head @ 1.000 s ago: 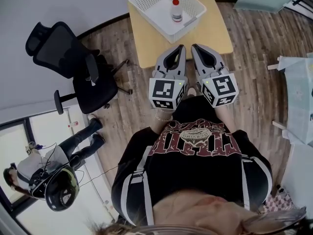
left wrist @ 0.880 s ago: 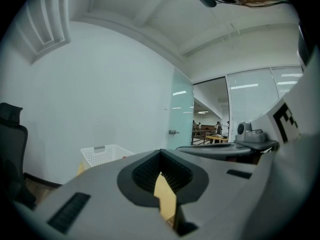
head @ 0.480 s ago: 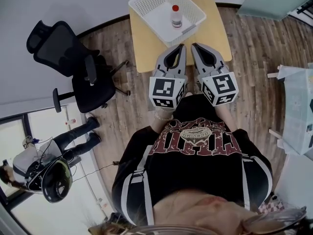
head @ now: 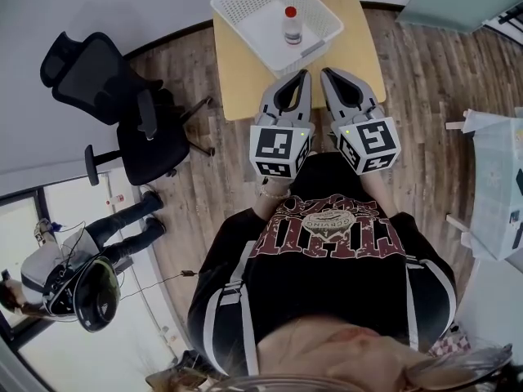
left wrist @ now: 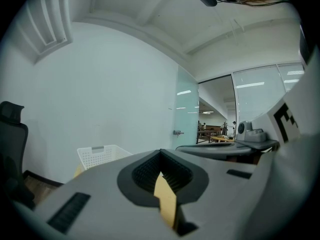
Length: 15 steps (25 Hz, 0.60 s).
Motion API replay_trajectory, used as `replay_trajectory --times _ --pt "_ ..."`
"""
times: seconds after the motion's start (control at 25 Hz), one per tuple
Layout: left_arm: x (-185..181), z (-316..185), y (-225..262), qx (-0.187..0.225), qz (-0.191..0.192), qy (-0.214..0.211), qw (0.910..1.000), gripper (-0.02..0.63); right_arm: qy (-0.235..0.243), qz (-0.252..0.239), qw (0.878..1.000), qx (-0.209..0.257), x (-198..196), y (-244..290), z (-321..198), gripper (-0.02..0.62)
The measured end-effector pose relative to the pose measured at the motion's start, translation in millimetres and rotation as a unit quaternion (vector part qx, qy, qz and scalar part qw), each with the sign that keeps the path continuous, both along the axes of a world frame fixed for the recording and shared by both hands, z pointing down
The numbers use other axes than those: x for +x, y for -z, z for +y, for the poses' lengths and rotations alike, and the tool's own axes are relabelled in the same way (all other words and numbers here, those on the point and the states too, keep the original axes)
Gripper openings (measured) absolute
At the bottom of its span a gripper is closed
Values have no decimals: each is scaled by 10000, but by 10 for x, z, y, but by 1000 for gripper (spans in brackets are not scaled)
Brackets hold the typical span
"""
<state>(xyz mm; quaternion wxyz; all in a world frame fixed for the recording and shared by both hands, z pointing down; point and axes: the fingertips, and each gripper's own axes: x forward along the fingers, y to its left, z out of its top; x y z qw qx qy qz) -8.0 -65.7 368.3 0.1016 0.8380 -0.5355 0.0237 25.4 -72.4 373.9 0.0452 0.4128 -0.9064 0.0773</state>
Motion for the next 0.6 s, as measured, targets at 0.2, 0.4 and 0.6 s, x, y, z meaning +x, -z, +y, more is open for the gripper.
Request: replay_trajectory --times 0.2,0.4,0.6 --pt "18 -106 -23 -4 1 -75 10000 46 -48 54 10000 -17 25 -34 -101 17" --pt "-23 -295 -26 -16 19 -179 9998 46 -120 56 9999 -11 -28 -24 -273 17" --pt "-47 -445 -17 6 6 -247 9997 46 -168 51 9998 5 -73 -15 -411 17"
